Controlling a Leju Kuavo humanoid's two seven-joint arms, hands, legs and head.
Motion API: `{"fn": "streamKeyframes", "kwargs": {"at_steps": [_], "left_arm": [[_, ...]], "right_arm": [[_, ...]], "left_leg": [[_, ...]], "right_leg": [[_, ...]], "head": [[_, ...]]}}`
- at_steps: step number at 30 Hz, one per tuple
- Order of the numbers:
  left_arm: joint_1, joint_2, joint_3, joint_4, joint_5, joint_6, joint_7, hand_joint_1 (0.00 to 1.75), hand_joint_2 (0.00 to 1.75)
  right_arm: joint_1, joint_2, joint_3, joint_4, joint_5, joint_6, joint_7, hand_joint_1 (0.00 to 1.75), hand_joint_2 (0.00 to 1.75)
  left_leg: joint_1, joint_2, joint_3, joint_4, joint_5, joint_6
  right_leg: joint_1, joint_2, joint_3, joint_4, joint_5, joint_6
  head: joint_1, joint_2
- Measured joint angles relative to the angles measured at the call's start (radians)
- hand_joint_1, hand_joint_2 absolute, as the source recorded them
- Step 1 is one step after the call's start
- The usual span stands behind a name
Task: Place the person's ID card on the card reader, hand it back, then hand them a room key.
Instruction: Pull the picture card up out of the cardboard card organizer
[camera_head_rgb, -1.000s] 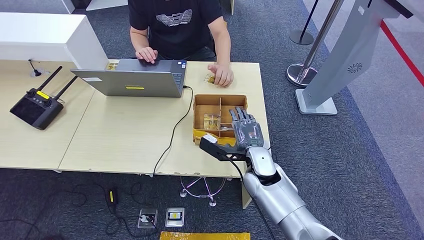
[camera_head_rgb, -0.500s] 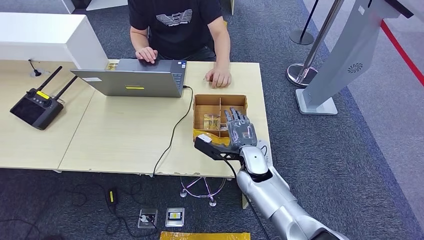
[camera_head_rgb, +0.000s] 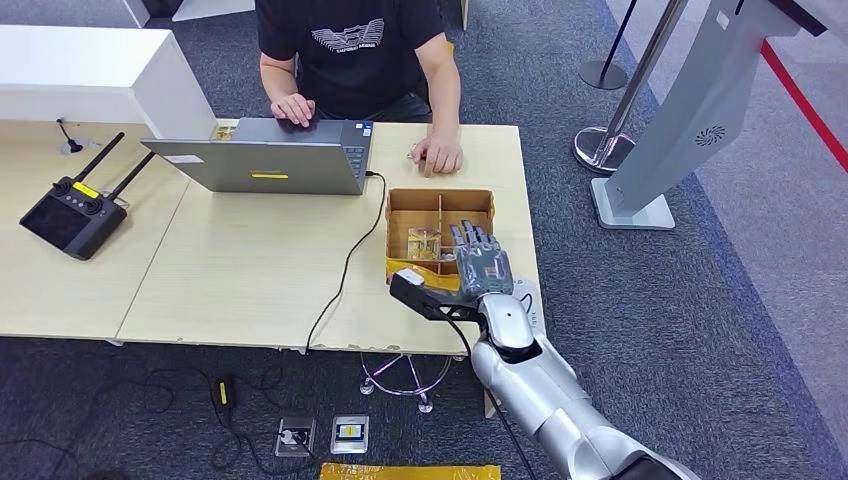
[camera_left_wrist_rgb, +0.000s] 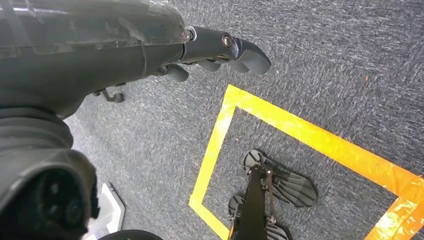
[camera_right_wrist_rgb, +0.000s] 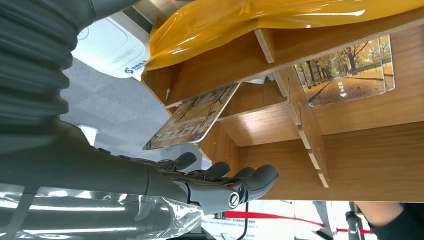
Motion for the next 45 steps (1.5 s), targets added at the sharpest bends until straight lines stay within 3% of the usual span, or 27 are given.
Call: {"fn": "streamKeyframes", "kwargs": {"at_steps": [19, 45], "left_arm": [[0.0, 0.003, -0.015, 0.0, 0.001, -0.006, 0.0, 0.0, 0.0], [0.0, 0.006, -0.029, 0.0, 0.008, -0.006, 0.0, 0.0, 0.0]], "right_arm": [[-0.023, -0.046, -0.003, -0.023, -0.018, -0.007, 0.022, 0.0, 1.75], [-0.012, -0.071, -0.003, -0.087, -0.02, 0.056, 0.03, 0.0, 1.75]], "left_leg": [[0.0, 0.0, 0.0, 0.0, 0.0, 0.0], [0.0, 0.0, 0.0, 0.0, 0.0, 0.0]], "right_leg": [[0.0, 0.0, -0.001, 0.0, 0.0, 0.0], [0.0, 0.001, -0.001, 0.0, 0.0, 0.0]], "head": [[0.0, 0.0], [0.0, 0.0]]}}
